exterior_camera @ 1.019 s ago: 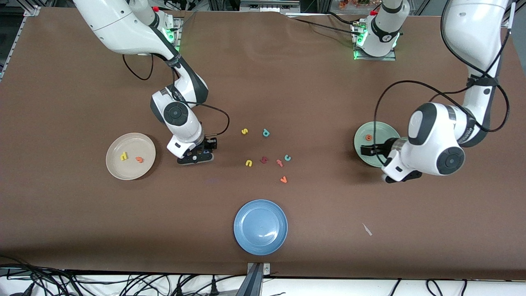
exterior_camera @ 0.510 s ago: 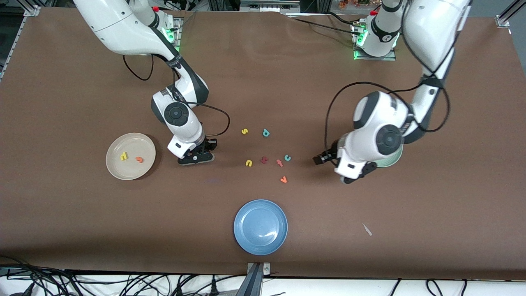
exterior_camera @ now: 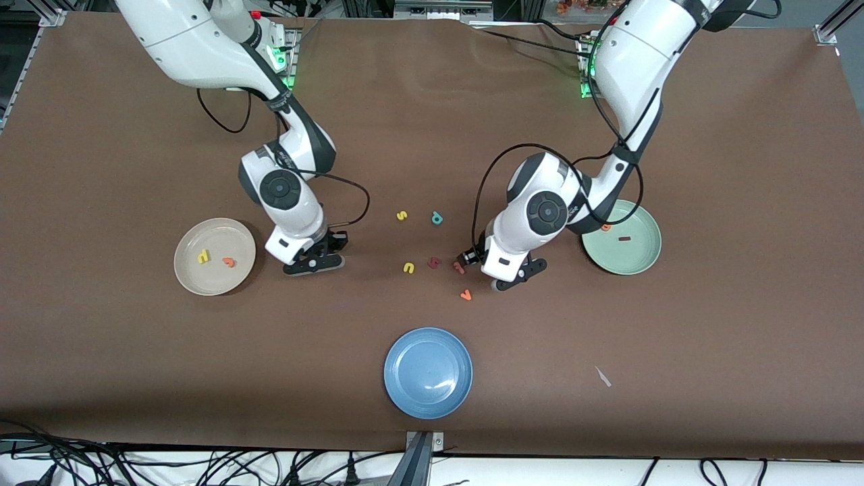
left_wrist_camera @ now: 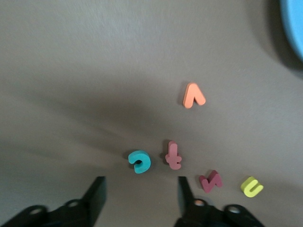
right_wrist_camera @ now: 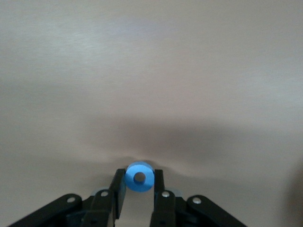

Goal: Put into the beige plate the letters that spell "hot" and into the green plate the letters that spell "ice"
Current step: 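Drop the o on the beige plate while the left gripper grasps the teal c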

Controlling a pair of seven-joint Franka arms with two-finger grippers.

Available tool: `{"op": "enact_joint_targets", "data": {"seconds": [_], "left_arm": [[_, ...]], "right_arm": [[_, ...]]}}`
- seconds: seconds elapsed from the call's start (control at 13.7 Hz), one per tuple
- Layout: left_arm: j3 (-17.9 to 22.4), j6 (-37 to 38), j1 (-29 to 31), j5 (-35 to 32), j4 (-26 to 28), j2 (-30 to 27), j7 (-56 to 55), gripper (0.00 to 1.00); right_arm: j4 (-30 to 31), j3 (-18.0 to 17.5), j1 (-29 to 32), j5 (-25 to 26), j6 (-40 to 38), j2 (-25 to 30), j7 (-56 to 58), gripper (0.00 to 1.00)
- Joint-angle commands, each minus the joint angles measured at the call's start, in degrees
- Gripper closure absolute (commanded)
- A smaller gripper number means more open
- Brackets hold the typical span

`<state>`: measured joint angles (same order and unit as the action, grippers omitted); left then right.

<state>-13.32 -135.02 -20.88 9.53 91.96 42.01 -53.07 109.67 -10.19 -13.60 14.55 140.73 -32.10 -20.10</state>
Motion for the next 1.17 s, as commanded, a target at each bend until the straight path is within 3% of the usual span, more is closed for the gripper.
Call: {"op": "enact_joint_targets", "data": {"seconds": [0.0,0.07,0.44,0.51,0.58,0.66,0.73,0.8,1.09], "left_arm": [[1.02,0.02,-1.18,-1.52,-1.34,1.58,-0.72,0.49],[1.02,0.02,-1.35,-1.79,-1.34,1.93,-0.98,0.49],[1.19,-0.24,-2.58,-4.25,-1.43,3.69,-3.09,0.49],[1.19,-0.24,-2.67,-4.69,-1.43,3.95,-3.44,0.49],[1.19,-0.24,-2.67,-4.7,-1.43,4.04,-3.54,0.49],[1.19,-0.24,-2.76,-4.7,-1.43,4.04,-3.54,0.49],[1.19,-0.33,-2.76,-4.7,-1.52,4.04,-3.54,0.49],[1.19,-0.33,-2.93,-4.78,-2.13,4.31,-3.71,0.49],[1.98,-0.33,-2.93,-5.4,-3.54,5.28,-4.59,0.49]], "right_arm": [[0.63,-0.1,5.05,0.39,-6.41,5.45,10.21,0.91],[0.63,0.08,6.99,0.21,-7.82,6.42,14.43,0.91],[3.0,7.45,10.52,-0.4,-8.1,8.1,32.64,0.9],[3.79,7.99,11.22,-0.84,-7.84,8.1,34.06,0.85],[4.32,8.16,11.4,-3.63,-7.83,8.1,34.59,0.66],[4.41,8.17,11.4,-6.88,-7.92,7.84,34.6,0.22],[4.41,8.17,11.4,-8.13,-8.01,7.75,34.6,0.08],[4.41,8.17,11.4,-8.31,-8.01,7.75,34.6,0.01],[4.15,8.17,11.4,-8.58,-8.27,8.01,34.6,0.01]]}}
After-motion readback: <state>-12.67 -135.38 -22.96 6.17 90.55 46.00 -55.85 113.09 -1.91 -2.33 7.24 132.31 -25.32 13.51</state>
